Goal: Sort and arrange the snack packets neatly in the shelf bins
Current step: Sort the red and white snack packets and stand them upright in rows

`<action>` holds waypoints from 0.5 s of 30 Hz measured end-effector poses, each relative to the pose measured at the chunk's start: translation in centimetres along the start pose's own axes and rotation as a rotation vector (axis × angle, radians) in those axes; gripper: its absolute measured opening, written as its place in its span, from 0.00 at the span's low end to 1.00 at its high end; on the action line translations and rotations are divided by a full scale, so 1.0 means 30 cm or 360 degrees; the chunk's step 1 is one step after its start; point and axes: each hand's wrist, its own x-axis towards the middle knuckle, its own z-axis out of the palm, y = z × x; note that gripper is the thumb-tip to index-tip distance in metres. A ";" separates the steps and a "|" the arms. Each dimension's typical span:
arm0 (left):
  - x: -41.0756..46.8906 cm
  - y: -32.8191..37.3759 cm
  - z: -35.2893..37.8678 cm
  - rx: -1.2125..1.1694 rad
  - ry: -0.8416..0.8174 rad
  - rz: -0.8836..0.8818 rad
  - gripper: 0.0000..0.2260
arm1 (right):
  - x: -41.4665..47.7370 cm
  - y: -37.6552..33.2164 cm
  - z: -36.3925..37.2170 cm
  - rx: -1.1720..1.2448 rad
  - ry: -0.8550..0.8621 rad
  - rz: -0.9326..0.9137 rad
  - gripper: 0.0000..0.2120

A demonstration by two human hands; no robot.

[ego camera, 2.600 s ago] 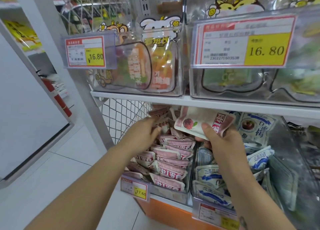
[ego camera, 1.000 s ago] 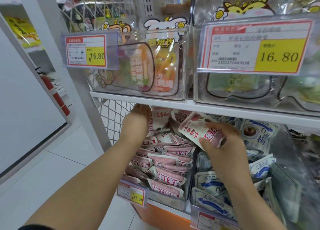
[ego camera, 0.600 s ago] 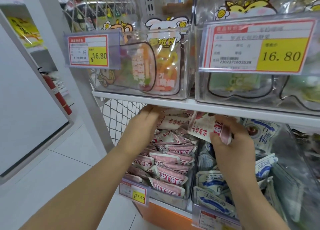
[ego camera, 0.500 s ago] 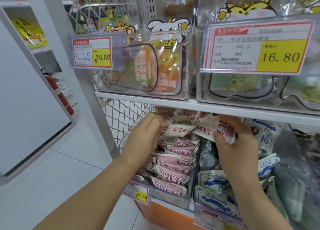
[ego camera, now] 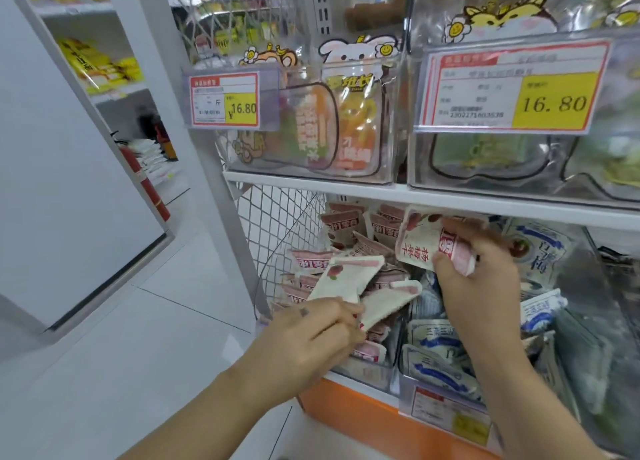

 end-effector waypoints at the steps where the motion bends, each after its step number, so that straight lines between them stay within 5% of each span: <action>1: 0.001 0.007 -0.001 -0.0035 -0.0003 -0.0001 0.01 | -0.004 -0.002 0.000 -0.0016 0.0001 -0.0020 0.18; 7: 0.013 -0.004 -0.004 -0.0055 -0.0142 -0.0220 0.07 | -0.011 -0.004 0.020 0.0003 -0.0037 -0.0036 0.17; 15: 0.028 0.004 0.016 -0.0043 -0.0529 -0.0705 0.30 | -0.012 -0.004 0.042 0.0047 -0.0052 0.0045 0.15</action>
